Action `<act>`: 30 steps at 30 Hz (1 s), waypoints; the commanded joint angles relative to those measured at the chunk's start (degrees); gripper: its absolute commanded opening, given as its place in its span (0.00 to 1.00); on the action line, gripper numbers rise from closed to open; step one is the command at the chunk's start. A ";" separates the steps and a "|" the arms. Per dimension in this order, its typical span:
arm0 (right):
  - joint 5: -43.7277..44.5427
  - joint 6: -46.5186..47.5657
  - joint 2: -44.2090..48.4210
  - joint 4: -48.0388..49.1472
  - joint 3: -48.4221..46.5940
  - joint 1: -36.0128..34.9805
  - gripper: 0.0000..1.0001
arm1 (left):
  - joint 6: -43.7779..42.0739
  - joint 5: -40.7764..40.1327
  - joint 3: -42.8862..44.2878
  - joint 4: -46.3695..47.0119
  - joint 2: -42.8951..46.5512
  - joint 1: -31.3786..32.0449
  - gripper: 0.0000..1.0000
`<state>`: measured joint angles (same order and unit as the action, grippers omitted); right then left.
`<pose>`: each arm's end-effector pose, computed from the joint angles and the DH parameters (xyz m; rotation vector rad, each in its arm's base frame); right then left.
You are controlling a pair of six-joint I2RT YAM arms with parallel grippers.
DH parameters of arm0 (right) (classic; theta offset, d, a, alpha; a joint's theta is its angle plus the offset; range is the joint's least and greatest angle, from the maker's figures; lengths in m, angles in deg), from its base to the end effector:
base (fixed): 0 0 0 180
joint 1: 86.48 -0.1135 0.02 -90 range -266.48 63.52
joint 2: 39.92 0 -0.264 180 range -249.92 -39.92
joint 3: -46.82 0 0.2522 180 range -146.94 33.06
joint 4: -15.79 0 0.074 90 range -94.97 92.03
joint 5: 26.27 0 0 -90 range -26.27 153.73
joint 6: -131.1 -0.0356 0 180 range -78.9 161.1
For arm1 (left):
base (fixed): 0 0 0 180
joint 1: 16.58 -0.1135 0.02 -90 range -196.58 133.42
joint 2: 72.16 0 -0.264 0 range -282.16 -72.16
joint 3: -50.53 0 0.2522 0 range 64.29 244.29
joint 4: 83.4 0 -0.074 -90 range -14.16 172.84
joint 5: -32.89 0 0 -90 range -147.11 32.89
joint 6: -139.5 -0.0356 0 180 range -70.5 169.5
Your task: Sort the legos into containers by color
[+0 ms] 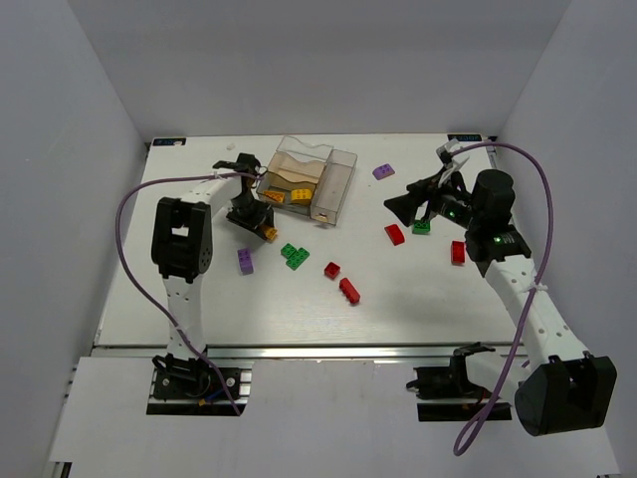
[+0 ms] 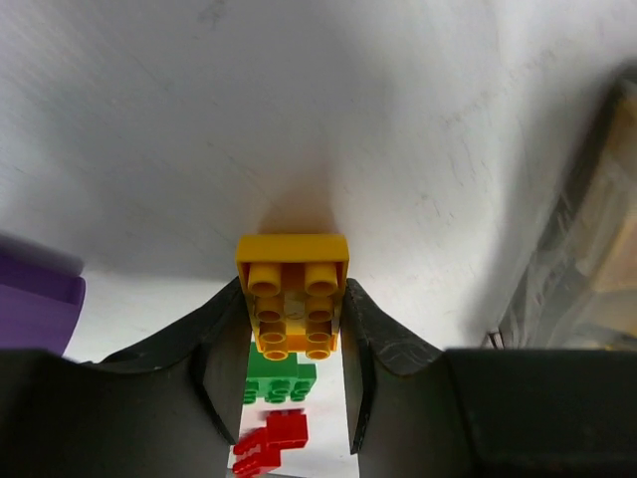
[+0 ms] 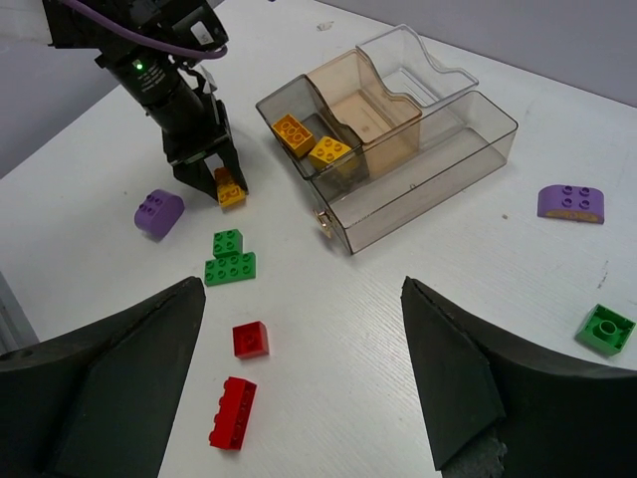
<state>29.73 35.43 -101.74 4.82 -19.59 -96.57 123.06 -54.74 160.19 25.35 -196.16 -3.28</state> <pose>0.2422 0.0633 0.3549 -0.5149 1.6327 0.7026 0.4088 -0.0981 0.1607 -1.5597 2.6923 -0.1291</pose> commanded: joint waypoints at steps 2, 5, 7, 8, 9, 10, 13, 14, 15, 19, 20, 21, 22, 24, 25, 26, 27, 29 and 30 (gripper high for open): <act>-1.60 -0.74 0.30 2.31 0.17 0.86 0.85 | -4.12 3.16 2.63 2.55 7.72 0.67 0.00; -1.68 -0.57 -0.05 2.31 0.17 0.69 0.84 | -4.48 4.30 5.07 2.92 9.75 1.20 0.00; -1.69 -0.57 -0.23 2.31 0.17 1.03 0.84 | -4.48 5.27 8.15 2.13 8.61 1.20 0.00; -1.77 -0.57 -0.23 2.31 0.26 1.21 0.84 | -4.48 5.62 9.99 0.99 8.00 1.20 0.00; -1.69 -0.57 -0.40 2.40 0.35 1.21 0.84 | -4.48 5.80 13.32 0.63 7.29 1.20 0.00; -1.69 -0.57 -0.49 2.40 0.35 1.38 0.84 | -4.39 5.98 14.92 0.28 5.81 1.20 0.00; -1.77 -0.57 -0.58 2.57 0.52 1.56 0.84 | -3.86 5.80 22.30 -1.30 2.64 1.20 0.00; -1.95 -0.57 -0.58 2.66 0.44 1.56 0.84 | -3.60 5.80 24.06 -2.35 0.28 1.20 0.00; -1.95 -0.57 -0.67 2.58 0.52 1.65 0.84 | -3.16 5.98 26.86 -2.71 -0.88 1.20 0.00; -2.12 -0.57 -0.58 2.66 0.61 2.09 0.84 | -1.84 5.37 29.87 -3.68 -4.93 1.20 0.04; -2.04 -0.57 -0.58 2.58 0.61 2.26 0.84 | -1.58 5.19 29.53 -3.24 -5.54 1.20 0.05; -2.12 -0.57 -0.49 2.57 0.61 2.35 0.84 | -1.32 4.93 29.35 -3.24 -5.81 1.20 0.05; -2.12 -0.57 -0.49 2.66 0.61 2.44 0.84 | -1.23 5.01 28.65 -2.54 -5.98 1.20 0.08; -2.21 -0.48 -0.49 2.58 0.61 2.70 0.84 | -0.87 4.93 28.64 -2.36 -6.68 1.20 0.13; -2.47 -0.39 -0.67 2.66 0.61 2.88 0.84 | -0.79 4.92 28.64 -1.84 -6.77 1.20 0.16; -2.65 -0.48 -0.58 2.66 0.61 2.79 0.84 | -0.79 4.92 28.73 -1.66 -7.04 1.20 0.18; -2.74 -0.48 -0.58 2.75 0.61 2.88 0.84 | -0.79 5.01 28.82 -1.13 -7.21 1.20 0.21; -3.00 -0.48 -0.75 2.66 0.70 3.14 0.84 | -0.87 5.10 29.61 -0.78 -7.65 1.20 0.33; -3.09 -0.48 -0.76 2.66 0.70 3.23 0.84 | -0.87 5.27 29.87 -0.78 -7.74 1.20 0.37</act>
<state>27.92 35.30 -102.31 5.19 -19.54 -93.84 121.61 -49.58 188.52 23.75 -206.50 -2.17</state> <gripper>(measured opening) 0.842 0.466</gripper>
